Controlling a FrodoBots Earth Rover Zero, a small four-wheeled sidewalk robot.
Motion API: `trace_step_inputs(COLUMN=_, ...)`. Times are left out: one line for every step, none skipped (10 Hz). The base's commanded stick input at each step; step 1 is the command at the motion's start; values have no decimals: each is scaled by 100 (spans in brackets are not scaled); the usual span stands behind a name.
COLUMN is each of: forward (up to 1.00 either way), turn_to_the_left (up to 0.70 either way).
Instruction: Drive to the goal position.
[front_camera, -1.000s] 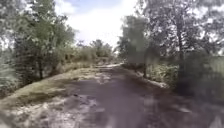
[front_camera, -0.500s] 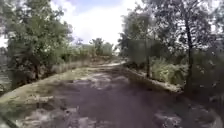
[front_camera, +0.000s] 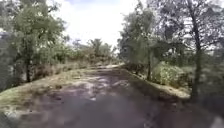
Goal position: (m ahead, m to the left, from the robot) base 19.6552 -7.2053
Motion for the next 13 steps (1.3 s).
trace_step_inputs(forward=85, turn_to_the_left=0)
trace_step_inputs(forward=85, turn_to_the_left=0)
trace_step_inputs(forward=85, turn_to_the_left=0)
trace_step_inputs(forward=85, turn_to_the_left=0)
trace_step_inputs(forward=85, turn_to_the_left=20)
trace_step_inputs(forward=85, turn_to_the_left=34)
trace_step_inputs(forward=85, turn_to_the_left=29)
trace_step_inputs(forward=85, turn_to_the_left=22)
trace_step_inputs(forward=85, turn_to_the_left=2)
trace_step_inputs(forward=85, turn_to_the_left=33)
trace_step_inputs(forward=85, turn_to_the_left=31)
trace_step_inputs(forward=85, turn_to_the_left=15)
trace_step_inputs(forward=85, turn_to_the_left=0)
